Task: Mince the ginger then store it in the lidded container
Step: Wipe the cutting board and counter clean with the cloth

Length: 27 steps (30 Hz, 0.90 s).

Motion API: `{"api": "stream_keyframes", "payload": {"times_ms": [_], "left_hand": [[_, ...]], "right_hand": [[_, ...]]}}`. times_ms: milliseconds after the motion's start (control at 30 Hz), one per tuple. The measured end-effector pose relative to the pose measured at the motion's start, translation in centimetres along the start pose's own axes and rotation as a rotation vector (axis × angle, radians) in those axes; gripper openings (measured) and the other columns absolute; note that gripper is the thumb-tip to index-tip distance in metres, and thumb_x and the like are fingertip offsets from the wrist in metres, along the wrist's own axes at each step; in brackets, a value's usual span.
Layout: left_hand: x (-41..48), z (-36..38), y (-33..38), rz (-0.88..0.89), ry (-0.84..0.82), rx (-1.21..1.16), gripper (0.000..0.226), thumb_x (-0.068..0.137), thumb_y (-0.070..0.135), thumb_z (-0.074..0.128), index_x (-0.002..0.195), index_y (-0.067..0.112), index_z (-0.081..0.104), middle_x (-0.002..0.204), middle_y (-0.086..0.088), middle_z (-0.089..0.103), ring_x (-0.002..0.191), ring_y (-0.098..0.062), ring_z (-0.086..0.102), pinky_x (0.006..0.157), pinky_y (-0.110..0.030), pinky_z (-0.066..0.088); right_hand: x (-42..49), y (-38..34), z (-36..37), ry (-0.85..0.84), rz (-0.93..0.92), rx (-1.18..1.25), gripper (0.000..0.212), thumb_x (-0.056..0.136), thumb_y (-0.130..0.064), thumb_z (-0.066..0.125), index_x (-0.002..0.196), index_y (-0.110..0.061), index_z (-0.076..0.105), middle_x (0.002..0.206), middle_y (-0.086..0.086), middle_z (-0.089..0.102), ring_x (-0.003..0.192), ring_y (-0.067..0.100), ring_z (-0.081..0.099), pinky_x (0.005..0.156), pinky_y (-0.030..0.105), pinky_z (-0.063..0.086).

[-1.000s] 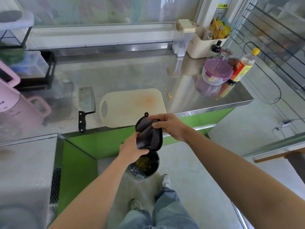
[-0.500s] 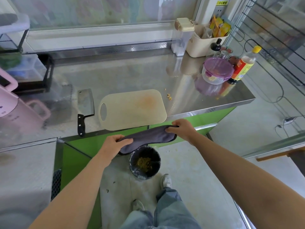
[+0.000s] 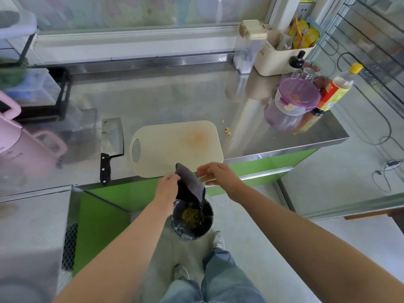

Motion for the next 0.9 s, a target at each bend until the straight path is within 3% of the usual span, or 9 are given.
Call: {"api": "stream_keyframes", "payload": {"times_ms": [67,133,167,267,367,433,567,767,900], "left_hand": [[0.3,0.7,0.4,0.006,-0.064,-0.144,0.016,0.097,0.009,0.042,0.084,0.012,0.051,0.083,-0.008,0.047,0.076,-0.02,0.046,0.072,-0.034,0.043],[0.1,2.5,1.1,-0.008,-0.201,-0.347,0.015,0.097,0.007,0.039,0.092,0.009,0.053,0.086,-0.011,0.053,0.083,-0.022,0.052,0.081,-0.039,0.046],[0.2,3.1,1.5,-0.013,-0.248,-0.405,0.016,0.097,0.007,0.039,0.095,0.008,0.054,0.089,-0.013,0.055,0.086,-0.024,0.054,0.083,-0.04,0.047],[1.4,3.2,2.2,0.006,-0.163,-0.258,0.014,0.096,0.004,0.042,0.097,0.006,0.057,0.095,-0.015,0.058,0.085,-0.025,0.057,0.085,-0.043,0.049],[2.8,1.2,3.2,0.115,0.114,0.144,0.028,0.093,0.011,0.056,0.12,0.006,0.057,0.116,-0.014,0.059,0.102,-0.027,0.058,0.096,-0.043,0.045],[3.2,1.3,4.1,0.139,0.141,0.086,0.026,0.094,0.022,0.056,0.116,0.01,0.058,0.118,-0.013,0.061,0.102,-0.026,0.059,0.094,-0.041,0.045],[3.3,5.8,5.0,0.054,-0.138,-0.183,0.027,0.096,0.033,0.054,0.109,0.01,0.062,0.104,-0.012,0.069,0.094,-0.026,0.067,0.078,-0.038,0.055],[4.2,6.7,6.4,0.188,-0.012,-0.229,0.008,0.097,0.01,0.053,0.099,0.006,0.059,0.096,-0.014,0.064,0.089,-0.027,0.063,0.066,-0.033,0.057],[4.7,6.5,6.2,0.195,-0.056,-0.19,0.014,0.097,0.014,0.053,0.102,0.005,0.063,0.091,-0.01,0.067,0.087,-0.026,0.063,0.07,-0.035,0.056]], "right_hand": [[1.2,1.8,-1.6,0.049,0.137,-0.081,0.039,0.094,-0.033,0.053,0.127,-0.013,0.052,0.125,0.012,0.059,0.105,0.022,0.058,0.085,0.035,0.049],[1.2,3.9,-0.2,-0.174,0.372,-0.059,0.065,0.085,-0.06,0.058,0.132,-0.017,0.049,0.127,0.008,0.059,0.117,0.029,0.057,0.088,0.037,0.05],[1.2,4.0,0.6,-0.277,0.414,0.031,0.066,0.084,-0.062,0.057,0.13,-0.016,0.053,0.122,0.009,0.064,0.116,0.03,0.059,0.087,0.037,0.052],[3.3,1.2,-0.3,-0.174,0.258,0.339,0.04,0.094,-0.027,0.06,0.127,-0.004,0.055,0.113,0.015,0.068,0.098,0.028,0.066,0.081,0.034,0.056],[5.8,-1.5,-2.0,-0.04,0.04,0.2,0.035,0.096,-0.008,0.055,0.13,-0.006,0.052,0.124,0.015,0.062,0.103,0.027,0.061,0.083,0.035,0.054],[6.5,-2.7,-1.9,-0.081,-0.006,0.109,0.035,0.097,-0.007,0.052,0.132,-0.008,0.051,0.124,0.014,0.061,0.105,0.026,0.061,0.082,0.033,0.053],[7.4,-4.1,-1.1,-0.304,-0.012,-0.004,0.033,0.097,-0.006,0.053,0.13,-0.011,0.053,0.117,0.011,0.065,0.108,0.028,0.062,0.085,0.032,0.056],[9.5,-6.4,-3.3,-0.049,-0.242,-0.288,0.036,0.084,-0.018,0.072,0.117,-0.008,0.062,0.107,0.011,0.067,0.1,0.026,0.063,0.088,0.043,0.054],[10.1,-2.7,-1.9,-0.262,0.159,-0.099,0.04,0.089,-0.031,0.067,0.118,-0.005,0.058,0.113,0.013,0.067,0.1,0.026,0.065,0.085,0.041,0.056]]}}
Point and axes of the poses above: each hand's wrist, its own x-axis towards the middle knuckle, its own z-axis out of the palm, y = z × x, the point moved 9 cm from there along x, towards the middle knuckle
